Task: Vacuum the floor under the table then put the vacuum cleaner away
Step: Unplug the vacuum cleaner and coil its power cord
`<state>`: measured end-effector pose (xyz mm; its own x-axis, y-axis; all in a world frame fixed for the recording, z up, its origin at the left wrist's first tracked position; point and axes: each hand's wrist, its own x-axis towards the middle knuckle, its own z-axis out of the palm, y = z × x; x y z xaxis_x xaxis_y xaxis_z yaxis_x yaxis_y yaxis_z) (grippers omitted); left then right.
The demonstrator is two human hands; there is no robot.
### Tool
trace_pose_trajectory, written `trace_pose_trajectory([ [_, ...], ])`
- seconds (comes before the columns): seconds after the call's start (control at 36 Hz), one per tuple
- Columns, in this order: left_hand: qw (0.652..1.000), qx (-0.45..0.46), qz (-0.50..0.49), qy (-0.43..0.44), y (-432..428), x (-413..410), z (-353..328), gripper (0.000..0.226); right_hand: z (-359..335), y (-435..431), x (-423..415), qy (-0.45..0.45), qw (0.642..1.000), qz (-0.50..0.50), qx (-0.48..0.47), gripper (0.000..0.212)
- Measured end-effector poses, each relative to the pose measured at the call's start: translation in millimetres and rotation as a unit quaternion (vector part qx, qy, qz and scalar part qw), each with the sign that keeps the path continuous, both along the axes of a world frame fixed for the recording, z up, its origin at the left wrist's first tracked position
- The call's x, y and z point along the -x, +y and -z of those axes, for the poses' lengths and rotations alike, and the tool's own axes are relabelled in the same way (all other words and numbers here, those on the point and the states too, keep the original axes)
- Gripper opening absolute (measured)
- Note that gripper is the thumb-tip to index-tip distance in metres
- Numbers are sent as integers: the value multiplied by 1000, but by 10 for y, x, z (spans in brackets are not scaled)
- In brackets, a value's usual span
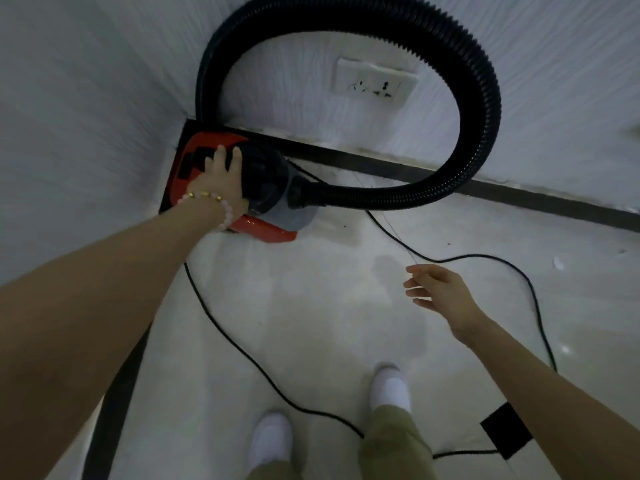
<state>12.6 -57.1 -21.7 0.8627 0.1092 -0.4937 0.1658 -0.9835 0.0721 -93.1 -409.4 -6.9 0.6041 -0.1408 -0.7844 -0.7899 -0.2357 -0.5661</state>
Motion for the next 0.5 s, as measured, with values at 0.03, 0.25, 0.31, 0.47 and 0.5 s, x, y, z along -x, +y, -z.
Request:
trace_pose_trajectory([
  [0.03,1000,7,-2,6,-16,52,-11,89,39,13,28,-8,1000,-4,10,22],
  [0.25,984,-17,68,-162,101,192,204,79,364,53,103,-72,997,11,23,22],
  [0.31,978,-5,63,-200,81,242,332,80,537,45,71,-91,996,10,22,22],
  [0.47,939,50,18,-339,-24,308,670,75,1311,100,-180,-186,980,-46,48,23],
  [0.5,929,68,17,-363,-62,337,704,73,1465,105,-219,-205,974,-64,69,26],
])
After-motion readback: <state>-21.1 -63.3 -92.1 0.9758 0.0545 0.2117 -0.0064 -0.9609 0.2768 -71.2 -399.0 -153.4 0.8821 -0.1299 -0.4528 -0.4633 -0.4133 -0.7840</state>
